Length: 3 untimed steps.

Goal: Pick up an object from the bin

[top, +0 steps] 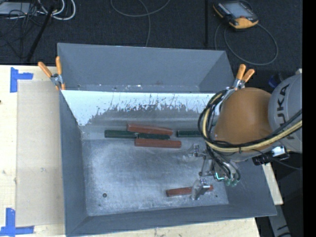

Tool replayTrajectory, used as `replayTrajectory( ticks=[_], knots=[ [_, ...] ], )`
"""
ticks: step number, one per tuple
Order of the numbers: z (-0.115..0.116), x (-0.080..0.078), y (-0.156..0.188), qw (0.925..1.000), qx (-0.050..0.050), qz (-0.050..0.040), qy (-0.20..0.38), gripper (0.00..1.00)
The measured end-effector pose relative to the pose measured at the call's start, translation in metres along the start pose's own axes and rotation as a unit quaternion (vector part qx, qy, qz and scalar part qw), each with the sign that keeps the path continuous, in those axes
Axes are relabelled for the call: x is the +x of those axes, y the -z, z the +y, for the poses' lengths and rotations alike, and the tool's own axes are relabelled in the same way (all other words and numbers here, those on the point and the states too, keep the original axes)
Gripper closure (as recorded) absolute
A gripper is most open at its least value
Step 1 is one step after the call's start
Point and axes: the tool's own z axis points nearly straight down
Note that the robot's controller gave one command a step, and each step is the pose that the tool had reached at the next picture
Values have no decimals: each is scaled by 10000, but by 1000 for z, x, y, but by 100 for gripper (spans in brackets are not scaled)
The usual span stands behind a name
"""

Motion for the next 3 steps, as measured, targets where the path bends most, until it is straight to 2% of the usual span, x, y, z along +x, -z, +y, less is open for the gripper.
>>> replayTrajectory(
  ticks=[1,2,3],
  knots=[
    [0,-2,3,10000,1,-35,0,0],
    [-22,3,-95,9998,-1,-54,-168,100],
    [-22,3,-95,9998,-2,-55,-165,100]
  ],
)
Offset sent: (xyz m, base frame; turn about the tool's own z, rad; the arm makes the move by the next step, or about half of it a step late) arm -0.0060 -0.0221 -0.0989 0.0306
